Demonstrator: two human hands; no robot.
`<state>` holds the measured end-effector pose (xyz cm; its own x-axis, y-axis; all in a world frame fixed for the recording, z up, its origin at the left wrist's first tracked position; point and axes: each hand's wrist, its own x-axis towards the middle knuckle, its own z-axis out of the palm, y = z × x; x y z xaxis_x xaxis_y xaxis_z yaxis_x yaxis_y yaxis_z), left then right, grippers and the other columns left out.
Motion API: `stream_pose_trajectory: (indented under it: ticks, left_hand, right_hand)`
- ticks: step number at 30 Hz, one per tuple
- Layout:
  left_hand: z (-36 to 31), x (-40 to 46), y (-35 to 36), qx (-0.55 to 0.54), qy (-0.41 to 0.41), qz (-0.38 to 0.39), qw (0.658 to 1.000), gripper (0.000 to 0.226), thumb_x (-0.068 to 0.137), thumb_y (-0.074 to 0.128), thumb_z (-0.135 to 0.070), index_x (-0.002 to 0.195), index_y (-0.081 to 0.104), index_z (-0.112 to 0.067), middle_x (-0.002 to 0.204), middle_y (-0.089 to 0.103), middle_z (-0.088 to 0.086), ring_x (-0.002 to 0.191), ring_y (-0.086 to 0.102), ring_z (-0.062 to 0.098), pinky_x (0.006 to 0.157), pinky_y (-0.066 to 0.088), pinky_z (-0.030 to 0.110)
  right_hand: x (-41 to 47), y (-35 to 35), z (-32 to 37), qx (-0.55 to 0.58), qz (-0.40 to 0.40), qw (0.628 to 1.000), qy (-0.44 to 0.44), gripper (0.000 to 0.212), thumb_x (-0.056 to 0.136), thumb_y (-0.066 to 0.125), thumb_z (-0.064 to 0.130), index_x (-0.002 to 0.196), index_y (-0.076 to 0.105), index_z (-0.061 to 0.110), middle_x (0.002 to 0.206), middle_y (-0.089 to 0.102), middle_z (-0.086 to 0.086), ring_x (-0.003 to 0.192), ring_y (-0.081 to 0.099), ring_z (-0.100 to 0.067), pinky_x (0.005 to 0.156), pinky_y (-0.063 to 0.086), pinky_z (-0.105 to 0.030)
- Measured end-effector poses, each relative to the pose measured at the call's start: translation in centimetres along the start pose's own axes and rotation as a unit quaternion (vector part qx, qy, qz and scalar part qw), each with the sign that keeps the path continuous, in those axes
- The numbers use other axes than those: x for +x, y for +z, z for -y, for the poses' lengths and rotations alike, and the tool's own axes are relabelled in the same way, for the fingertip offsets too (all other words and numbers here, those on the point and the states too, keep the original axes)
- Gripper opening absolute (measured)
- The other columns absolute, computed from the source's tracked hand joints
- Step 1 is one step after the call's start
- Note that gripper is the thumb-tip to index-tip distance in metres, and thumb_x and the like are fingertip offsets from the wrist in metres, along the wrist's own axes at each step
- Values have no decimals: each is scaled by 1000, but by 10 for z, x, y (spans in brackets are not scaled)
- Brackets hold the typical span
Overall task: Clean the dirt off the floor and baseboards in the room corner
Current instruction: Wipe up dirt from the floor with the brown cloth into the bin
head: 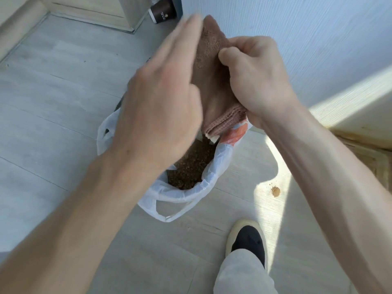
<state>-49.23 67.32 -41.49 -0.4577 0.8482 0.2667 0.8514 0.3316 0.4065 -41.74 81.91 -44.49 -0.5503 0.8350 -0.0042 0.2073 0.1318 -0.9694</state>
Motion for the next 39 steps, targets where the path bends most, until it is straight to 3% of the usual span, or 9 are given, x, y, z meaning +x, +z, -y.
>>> stream_pose_trajectory:
  ticks: [5, 7, 10, 15, 18, 22, 27, 31, 39]
  left_hand:
    - [25, 1, 5, 152, -94, 112, 978, 57, 91, 44, -3, 145, 50, -23, 139, 60, 11, 113, 57, 44, 89, 50, 48]
    - [15, 2, 0, 73, -20, 32, 997, 76, 87, 43, 6, 157, 38, -25, 156, 48, 5, 134, 49, 35, 106, 42, 42]
    - [26, -1, 15, 133, 32, 164, 977, 71, 88, 45, 3, 152, 43, -28, 160, 39, 1, 149, 37, 25, 114, 40, 41]
    - [27, 15, 3, 115, 13, 69, 991, 71, 88, 46, 3, 154, 44, -23, 156, 47, 2, 145, 39, 31, 111, 40, 51]
    - [28, 12, 15, 154, 45, 161, 974, 69, 87, 44, 0, 153, 47, -20, 164, 36, 1, 156, 21, 29, 119, 30, 48]
    - [22, 19, 17, -85, -61, -8, 994, 40, 93, 43, -20, 125, 65, -27, 119, 72, -5, 114, 66, 21, 97, 53, 48]
    - [-45, 17, 46, -519, -260, 154, 800, 32, 102, 60, -40, 111, 71, -11, 104, 78, 11, 95, 76, 31, 83, 62, 55]
    - [-69, 17, 75, -559, -228, 111, 789, 22, 102, 62, -15, 122, 63, -5, 92, 76, 6, 75, 75, 15, 61, 61, 28]
    - [-104, -16, 128, -464, -128, 239, 843, 39, 98, 59, -31, 137, 57, -29, 121, 71, -7, 103, 72, 10, 96, 57, 46]
  right_hand:
    - [-8, -6, -4, 33, 36, 997, 58, 24, 90, 52, 9, 78, 61, -10, 70, 47, -9, 64, 45, -22, 56, 36, -42]
    - [-11, -8, -5, 56, 36, 994, 82, 26, 94, 51, 5, 69, 57, 5, 69, 41, -8, 62, 39, -22, 56, 30, -37]
    - [-13, -14, -2, 90, 55, 990, 94, 34, 94, 52, 1, 63, 51, 13, 63, 39, -5, 57, 38, -21, 52, 28, -34]
    - [-17, -25, -10, 129, 52, 985, 106, 13, 89, 54, 9, 81, 58, 0, 78, 43, -12, 70, 40, -27, 55, 29, -44]
    - [-20, -31, -9, 166, 67, 979, 94, 35, 82, 54, 13, 89, 54, -21, 84, 47, -15, 76, 43, -28, 57, 32, -47]
    - [-27, -52, -13, 231, 17, 969, 87, 21, 85, 54, 11, 93, 60, -8, 87, 45, -15, 77, 42, -28, 61, 31, -41]
    - [-37, -80, -23, 343, 9, 936, 83, 16, 98, 46, 6, 94, 61, 7, 84, 57, -12, 78, 56, -24, 68, 49, -31]
    - [-54, -103, -46, 357, 23, 923, 140, 38, 105, 50, 20, 130, 56, -7, 125, 65, -28, 115, 63, -37, 102, 53, -52]
    - [-116, -157, -112, 346, 7, 901, 263, 40, 100, 58, 21, 135, 62, 2, 130, 68, -21, 118, 68, -36, 93, 58, -54]
